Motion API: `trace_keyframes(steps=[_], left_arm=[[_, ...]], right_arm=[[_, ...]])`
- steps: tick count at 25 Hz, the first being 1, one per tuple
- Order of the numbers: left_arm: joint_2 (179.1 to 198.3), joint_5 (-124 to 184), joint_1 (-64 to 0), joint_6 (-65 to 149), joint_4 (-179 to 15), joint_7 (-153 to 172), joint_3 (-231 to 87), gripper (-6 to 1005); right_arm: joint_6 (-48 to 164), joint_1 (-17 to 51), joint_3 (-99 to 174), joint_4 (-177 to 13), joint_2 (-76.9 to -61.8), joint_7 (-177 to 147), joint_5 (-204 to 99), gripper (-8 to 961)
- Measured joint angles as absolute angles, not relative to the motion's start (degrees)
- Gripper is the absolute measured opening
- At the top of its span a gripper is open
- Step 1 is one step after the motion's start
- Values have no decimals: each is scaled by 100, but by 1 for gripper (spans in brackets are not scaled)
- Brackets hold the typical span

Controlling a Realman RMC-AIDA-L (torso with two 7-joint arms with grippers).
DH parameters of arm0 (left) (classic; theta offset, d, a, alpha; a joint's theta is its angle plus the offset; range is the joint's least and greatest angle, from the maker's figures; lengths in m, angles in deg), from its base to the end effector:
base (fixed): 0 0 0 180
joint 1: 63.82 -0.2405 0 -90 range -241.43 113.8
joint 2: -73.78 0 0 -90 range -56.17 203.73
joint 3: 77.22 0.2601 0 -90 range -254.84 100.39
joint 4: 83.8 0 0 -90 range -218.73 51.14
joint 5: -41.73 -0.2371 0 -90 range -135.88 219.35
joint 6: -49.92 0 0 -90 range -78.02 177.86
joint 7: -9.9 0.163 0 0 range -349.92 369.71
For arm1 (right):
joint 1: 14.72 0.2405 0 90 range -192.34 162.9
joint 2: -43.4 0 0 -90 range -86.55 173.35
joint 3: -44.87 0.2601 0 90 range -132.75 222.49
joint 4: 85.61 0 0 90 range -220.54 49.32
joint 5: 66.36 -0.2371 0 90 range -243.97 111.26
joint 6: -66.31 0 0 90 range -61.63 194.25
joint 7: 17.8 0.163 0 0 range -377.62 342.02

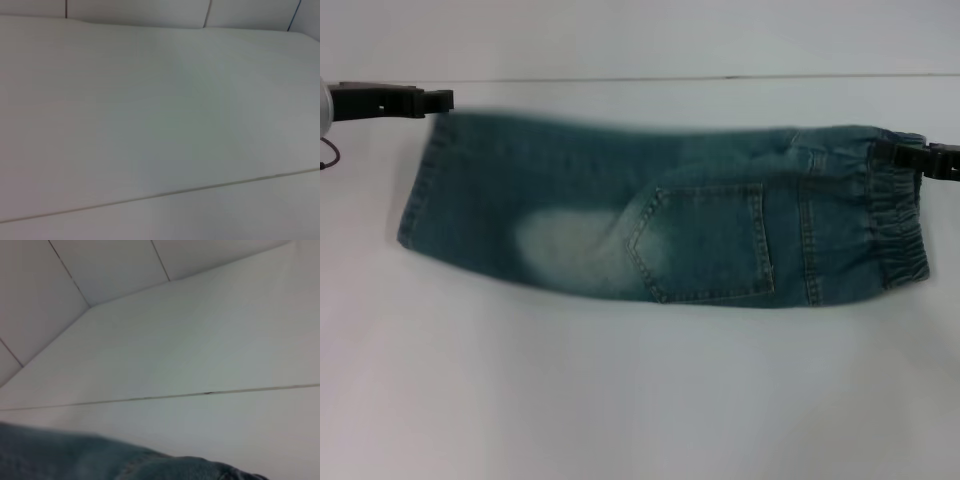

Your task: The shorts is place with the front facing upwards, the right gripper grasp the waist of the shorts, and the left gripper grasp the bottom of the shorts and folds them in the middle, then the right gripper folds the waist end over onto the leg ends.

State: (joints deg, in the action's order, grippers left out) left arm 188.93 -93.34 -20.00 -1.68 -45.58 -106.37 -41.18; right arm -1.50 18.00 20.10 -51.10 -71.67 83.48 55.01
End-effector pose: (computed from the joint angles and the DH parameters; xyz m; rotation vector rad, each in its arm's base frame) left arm -0.2912 0.4933 0.0464 -2.0822 -1.0756 -0.2808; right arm 0.3473 0.4143 0.0442 -2.1053 1.2139 0.6060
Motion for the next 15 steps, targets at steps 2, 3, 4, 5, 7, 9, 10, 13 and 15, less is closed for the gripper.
trace_keyframes(steps=[2,3,4,5,7,9,10,13,15], left_arm=[[18885,-9335,-2001,-160,-4597,-10636,-4116,359],[18885,-9338,-2001,-159,-4605,-10635,-4116,406],[18888,-9346,-2002,-158,-4610,-10631,-4114,452],[18896,-9355,-2003,-157,-4612,-10629,-4111,499],[18911,-9361,-2005,-162,-4617,-10624,-4106,570],[18915,-9355,-2016,-183,-4617,-10621,-4111,641],[18915,-9351,-2023,-191,-4616,-10621,-4114,677],[18917,-9344,-2039,-221,-4611,-10620,-4107,836],[18923,-9342,-2054,-254,-4610,-10620,-4105,836]], right_arm=[[-157,1792,1989,-5127,-7143,8392,5501,445],[-157,1790,1974,-5128,-7135,8412,5502,467],[-158,1788,1950,-5130,-7133,8433,5502,489],[-159,1788,1923,-5129,-7132,8452,5502,511],[-161,1787,1867,-5114,-7119,8516,5502,556],[-166,1782,1756,-5101,-7063,8669,5505,600],[-166,1780,1685,-5096,-7019,8785,5517,675],[-173,1795,1428,-5078,-6869,9141,5593,845],[-178,1842,1265,-5044,-6779,9353,5674,887]])
